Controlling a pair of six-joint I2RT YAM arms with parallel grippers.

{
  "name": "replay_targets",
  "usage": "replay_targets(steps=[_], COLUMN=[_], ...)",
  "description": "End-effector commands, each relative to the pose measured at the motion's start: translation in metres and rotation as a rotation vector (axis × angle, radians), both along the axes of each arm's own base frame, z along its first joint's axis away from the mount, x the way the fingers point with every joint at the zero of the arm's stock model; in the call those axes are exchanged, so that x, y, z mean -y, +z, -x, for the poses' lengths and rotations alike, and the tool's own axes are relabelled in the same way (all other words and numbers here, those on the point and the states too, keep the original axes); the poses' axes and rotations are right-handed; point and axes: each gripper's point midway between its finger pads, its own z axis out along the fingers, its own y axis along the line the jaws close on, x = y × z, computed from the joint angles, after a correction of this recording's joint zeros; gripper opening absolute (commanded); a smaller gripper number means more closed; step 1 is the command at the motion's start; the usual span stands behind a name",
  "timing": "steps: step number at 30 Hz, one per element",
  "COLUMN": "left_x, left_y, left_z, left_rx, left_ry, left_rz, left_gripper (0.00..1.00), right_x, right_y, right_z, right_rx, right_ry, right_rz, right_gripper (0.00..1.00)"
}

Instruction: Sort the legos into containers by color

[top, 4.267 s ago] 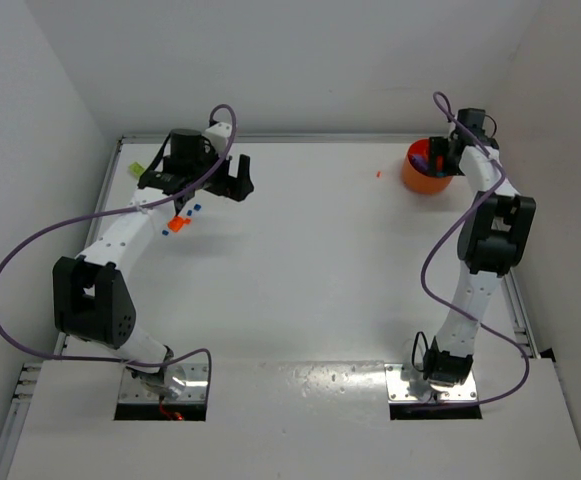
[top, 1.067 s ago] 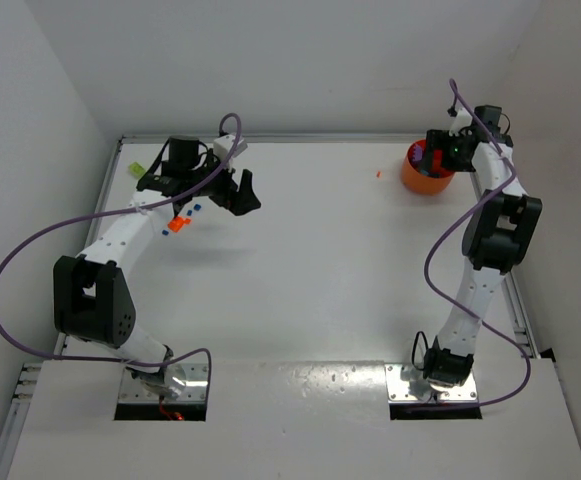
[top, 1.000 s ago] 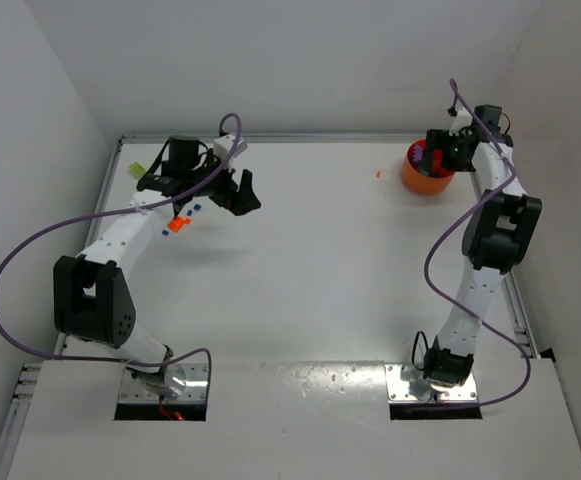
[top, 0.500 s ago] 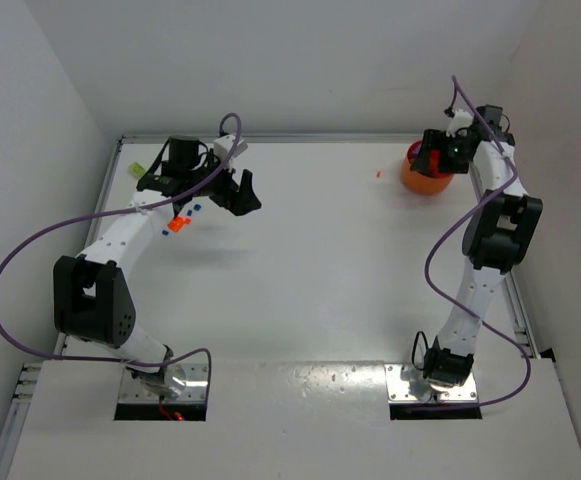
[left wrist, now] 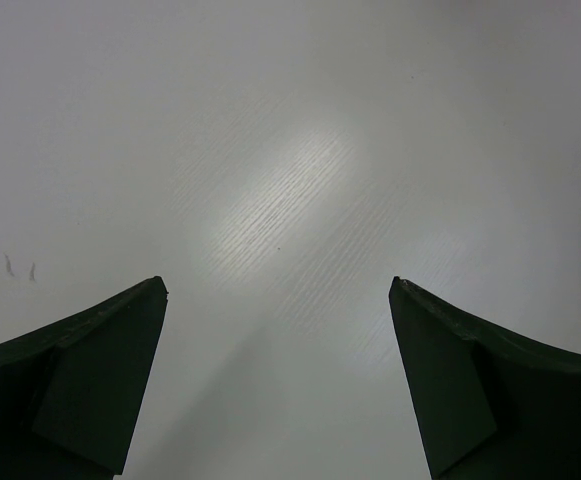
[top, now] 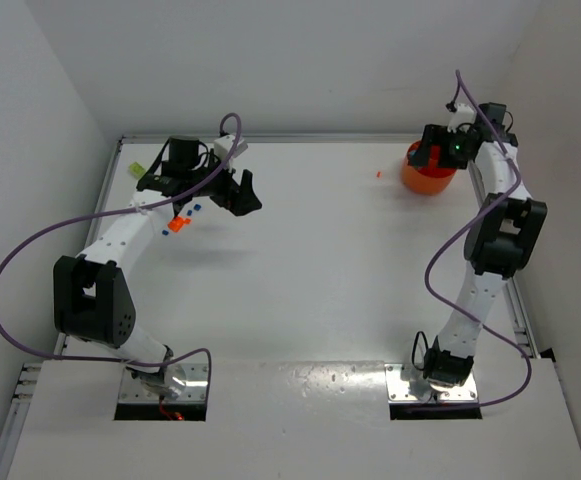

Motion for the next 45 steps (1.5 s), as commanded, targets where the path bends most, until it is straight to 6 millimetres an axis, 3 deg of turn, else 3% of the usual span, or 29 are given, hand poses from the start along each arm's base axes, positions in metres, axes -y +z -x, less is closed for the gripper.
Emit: replay_targets(steps=[1, 10, 28, 32, 35, 45], left_x=[0.001, 0.000, 0.000, 0.000, -0.001, 0.001], left_y=[0.004, 0.008, 0.011, 0.011, 0.011, 0.008], left_z=[-0.001, -0.003, -0.005, -0.005, -0.006, -0.005], left_rx=[0.017, 0.027, 0.036, 0.036, 0.037, 0.027], left_ry=[-0.023, -0.016, -0.016, -0.016, -0.008, -0.017], left_rz=[0.020, 0.016, 0.018, 0.018, 0.013, 0.017], left_gripper=[1.00, 1.00, 1.00, 1.00, 1.00, 1.00], right_x=[0.006, 0.023, 0.029, 0.032, 0.031, 0.029], right_y=[0.047, 0.050, -0.011, -0.015, -0.010, 0.033], right_z=[-0.010, -0.015, -0.008, -0.008, -0.008, -0.007], right_rx=[0.136, 0.154, 0.001, -0.007, 0.013, 0.109], right_ry=[-0.018, -0.067, -0.055, -0.058, -0.054, -0.054], right_rz=[0.057, 0.139, 0.158, 0.149, 0.147, 0.164], right_gripper=[0.99, 0.97, 0.97, 0.97, 0.97, 0.98])
